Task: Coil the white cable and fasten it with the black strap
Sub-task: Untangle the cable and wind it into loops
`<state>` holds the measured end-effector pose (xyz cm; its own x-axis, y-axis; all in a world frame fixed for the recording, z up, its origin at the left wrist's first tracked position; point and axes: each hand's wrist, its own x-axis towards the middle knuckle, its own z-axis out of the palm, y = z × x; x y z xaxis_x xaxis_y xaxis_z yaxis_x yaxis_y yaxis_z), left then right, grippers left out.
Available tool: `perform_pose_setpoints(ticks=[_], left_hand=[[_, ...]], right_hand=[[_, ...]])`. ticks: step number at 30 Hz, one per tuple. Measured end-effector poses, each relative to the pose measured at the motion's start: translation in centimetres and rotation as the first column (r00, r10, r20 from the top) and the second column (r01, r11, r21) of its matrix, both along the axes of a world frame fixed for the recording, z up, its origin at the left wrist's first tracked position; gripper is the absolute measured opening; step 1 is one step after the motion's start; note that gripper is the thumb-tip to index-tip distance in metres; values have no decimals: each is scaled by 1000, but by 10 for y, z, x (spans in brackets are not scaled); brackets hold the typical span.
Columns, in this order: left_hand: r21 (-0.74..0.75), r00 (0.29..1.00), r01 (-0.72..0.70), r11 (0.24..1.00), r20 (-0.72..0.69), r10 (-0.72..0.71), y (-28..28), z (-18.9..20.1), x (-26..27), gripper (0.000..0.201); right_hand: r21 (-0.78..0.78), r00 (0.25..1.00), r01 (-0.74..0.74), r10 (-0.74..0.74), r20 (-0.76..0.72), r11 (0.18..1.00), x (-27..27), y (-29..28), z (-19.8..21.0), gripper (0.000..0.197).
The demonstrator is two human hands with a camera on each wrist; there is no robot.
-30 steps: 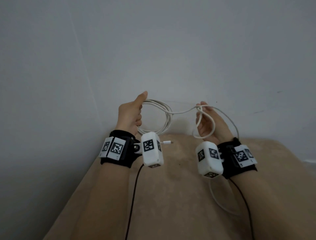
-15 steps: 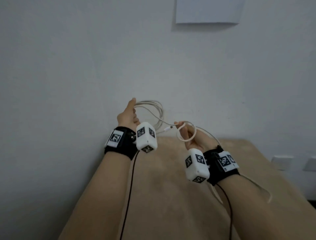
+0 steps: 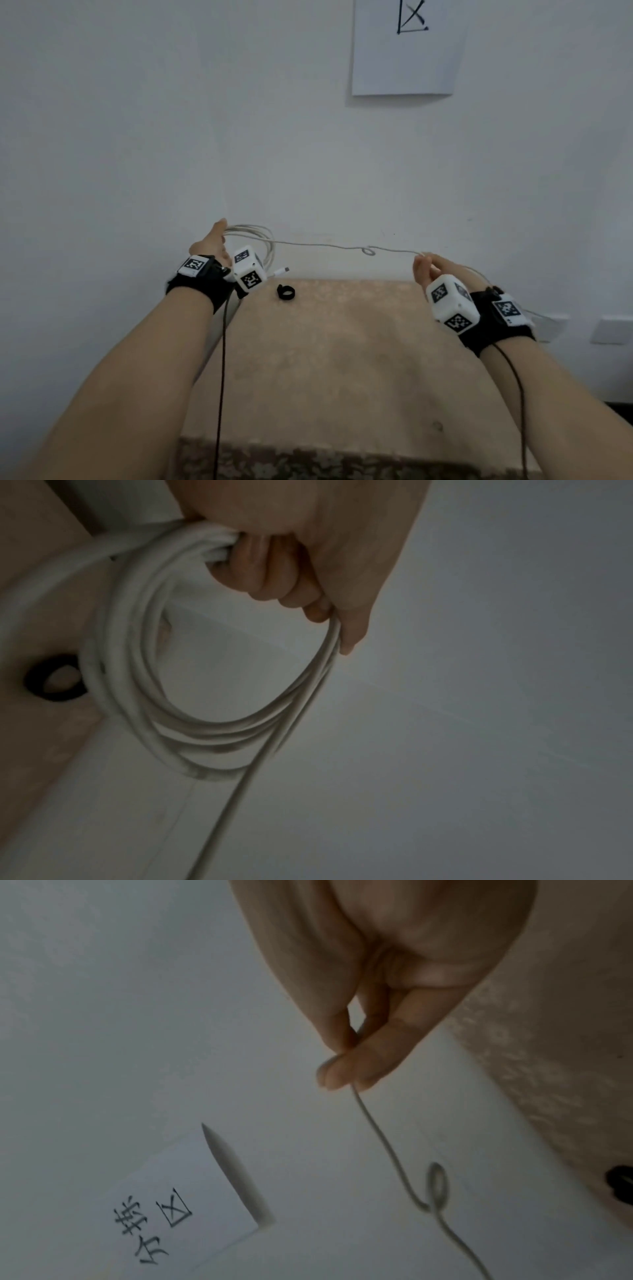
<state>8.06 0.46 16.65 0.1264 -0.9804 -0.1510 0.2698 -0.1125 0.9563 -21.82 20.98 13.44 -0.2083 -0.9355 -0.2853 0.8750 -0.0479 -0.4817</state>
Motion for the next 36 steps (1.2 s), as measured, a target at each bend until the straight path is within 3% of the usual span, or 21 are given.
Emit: perform_pose_setpoints(ticks=[2,5,8,13,17,21,25,27,29,31,34,36], left_hand=[[9,1000,-7,1000,2,7,-1,-3,7,35],[5,1000,-18,1000,16,18,-2,-7,14,36],[-6,1000,-9,1000,5,9,-4,-9,22,34],[12,999,-34,999,11,34,-9,-10,35,35],[-10,1000,-10,1000,11,10,-5,-12,21,36],[-30,997,76,997,24,-75,4,-10,-4,39],[-42,984,143,989,114,-138,8,-9,-18,42],[-62,978,177,982,122,-169,9,-9,-22,42],[-85,974,205,975,111,-196,12,-8,-25,42],[-104,974,210,972,109,-198,14,-6,-27,41],[-114,978,183,976,117,-170,12,-3,-26,42],[-105,983,154,983,115,-142,8,-2,-20,42]], right_hand=[[5,991,120,-119,-60,993,-7,1,8,12],[-1,920,318,-309,-241,948,-14,-7,19,34],[24,893,433,-425,-150,901,-22,-9,26,25],[132,833,534,-493,-251,835,-33,-23,21,26],[183,882,458,-420,-214,870,-17,-28,-2,30],[140,915,390,-366,-167,910,13,-40,-27,30],[35,915,289,-265,-304,957,34,-55,-29,14],[18,847,273,-231,-478,962,45,-67,-24,22],[25,713,243,-161,-683,970,60,-78,-17,24],[156,558,115,66,-827,981,78,-81,-10,31],[420,328,-133,440,-836,898,94,-77,-6,40],[440,227,-133,459,-859,888,91,-74,-9,24]])
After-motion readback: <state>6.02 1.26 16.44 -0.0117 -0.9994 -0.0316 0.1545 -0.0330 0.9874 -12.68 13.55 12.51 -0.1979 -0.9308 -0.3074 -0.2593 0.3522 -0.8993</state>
